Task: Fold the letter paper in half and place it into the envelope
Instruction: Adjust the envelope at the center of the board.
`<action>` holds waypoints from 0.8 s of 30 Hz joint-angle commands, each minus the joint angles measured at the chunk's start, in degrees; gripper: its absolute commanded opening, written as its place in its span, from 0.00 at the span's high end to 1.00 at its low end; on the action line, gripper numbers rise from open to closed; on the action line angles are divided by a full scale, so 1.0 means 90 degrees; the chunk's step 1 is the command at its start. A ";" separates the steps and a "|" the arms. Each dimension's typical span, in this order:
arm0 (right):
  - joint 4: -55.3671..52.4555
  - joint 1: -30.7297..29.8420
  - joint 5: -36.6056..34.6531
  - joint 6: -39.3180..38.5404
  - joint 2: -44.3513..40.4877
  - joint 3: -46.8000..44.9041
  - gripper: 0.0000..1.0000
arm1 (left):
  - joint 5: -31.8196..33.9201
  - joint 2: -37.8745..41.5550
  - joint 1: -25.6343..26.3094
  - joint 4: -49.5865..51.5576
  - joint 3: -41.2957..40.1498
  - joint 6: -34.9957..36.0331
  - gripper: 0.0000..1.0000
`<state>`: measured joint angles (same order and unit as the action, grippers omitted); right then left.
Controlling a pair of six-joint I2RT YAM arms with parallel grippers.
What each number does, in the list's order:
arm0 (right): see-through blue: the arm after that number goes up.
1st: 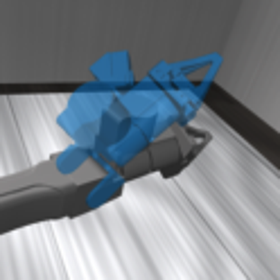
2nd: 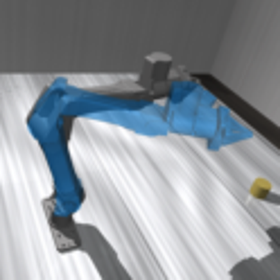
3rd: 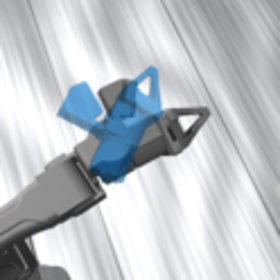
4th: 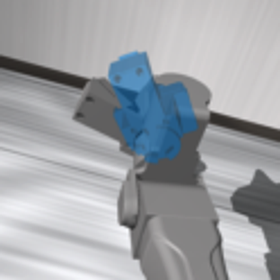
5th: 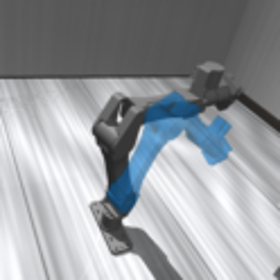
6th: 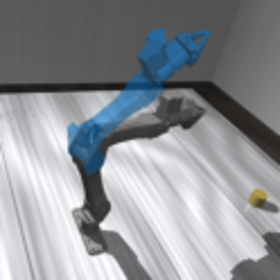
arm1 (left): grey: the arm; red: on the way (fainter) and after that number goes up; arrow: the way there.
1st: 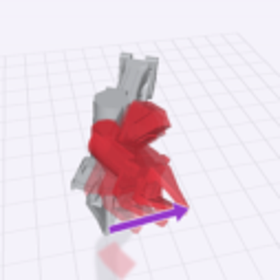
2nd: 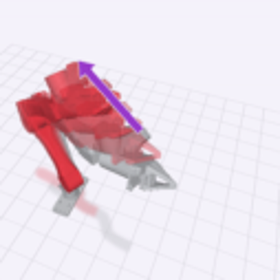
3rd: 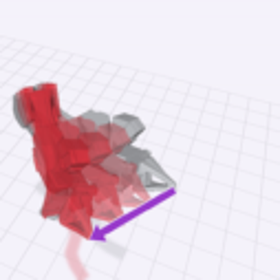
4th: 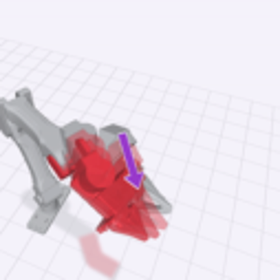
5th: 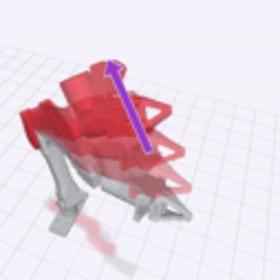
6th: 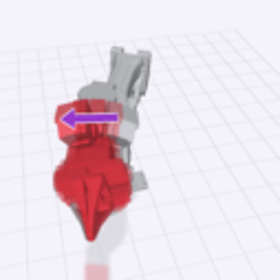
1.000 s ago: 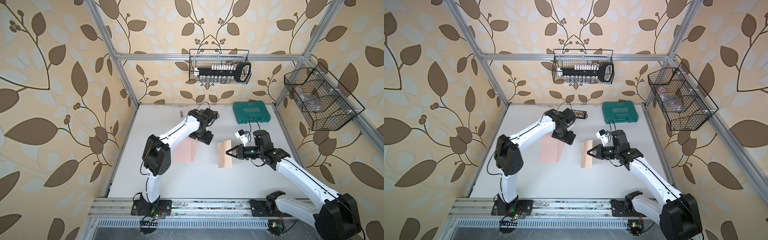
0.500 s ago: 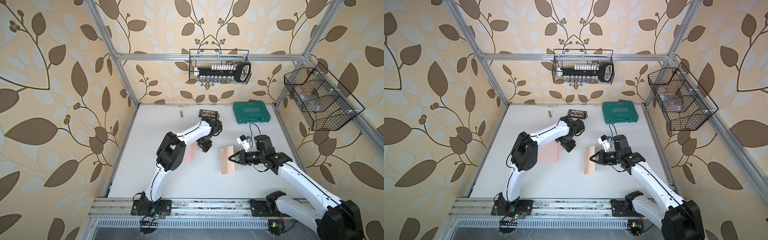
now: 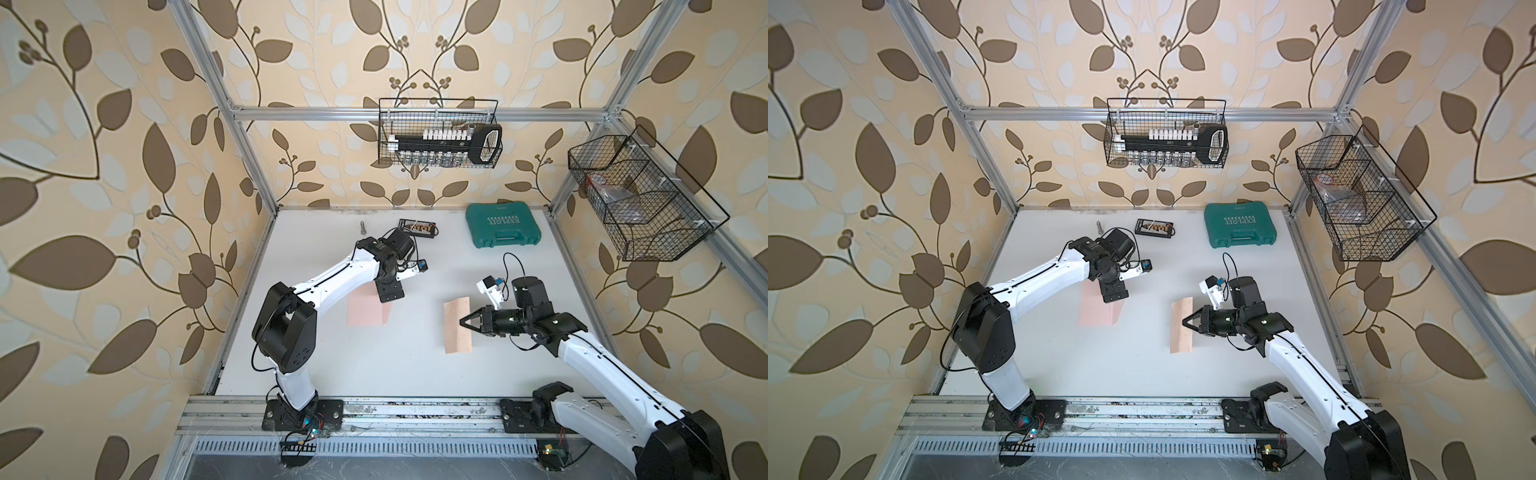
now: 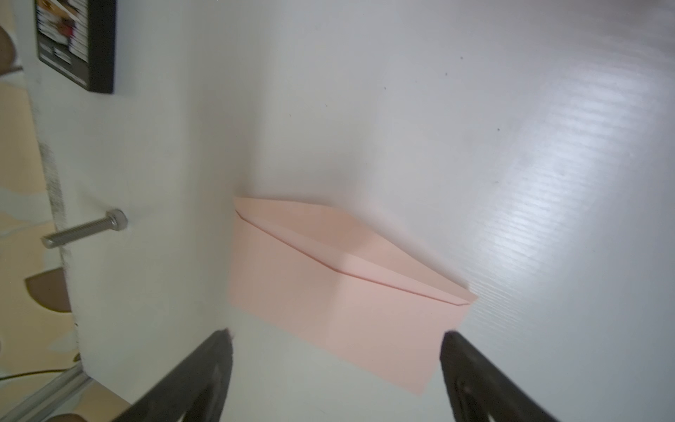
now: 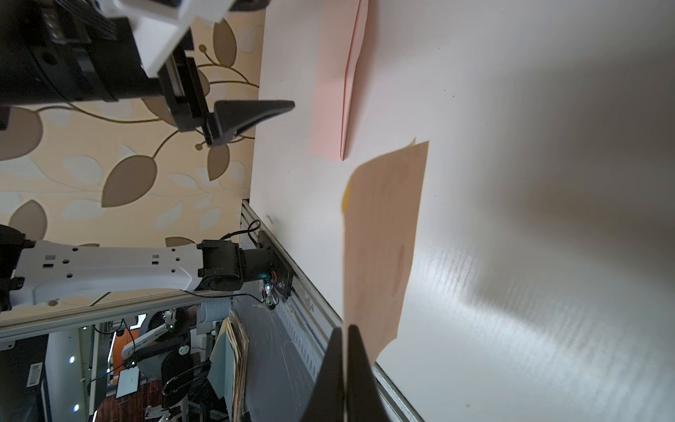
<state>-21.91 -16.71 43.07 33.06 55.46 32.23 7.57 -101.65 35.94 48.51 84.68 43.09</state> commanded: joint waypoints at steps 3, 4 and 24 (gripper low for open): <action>0.0189 0.0026 0.0050 0.0183 -0.0049 -0.0119 1.00 | -0.0205 -0.0783 0.0160 0.0267 0.0679 -0.0776 0.04; 0.0244 0.0030 0.0051 0.0226 -0.0049 -0.0133 1.00 | -0.0155 -0.0951 0.0172 0.0462 0.0874 -0.1172 0.04; 0.0126 0.0118 -0.0115 0.0433 -0.0414 -0.0442 1.00 | 0.0467 -0.2564 -0.0377 0.2305 0.2668 -0.4602 0.12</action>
<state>-19.68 -15.94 42.76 36.49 53.32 29.39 15.35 -128.81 35.29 68.51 107.85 7.11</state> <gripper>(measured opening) 0.047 0.877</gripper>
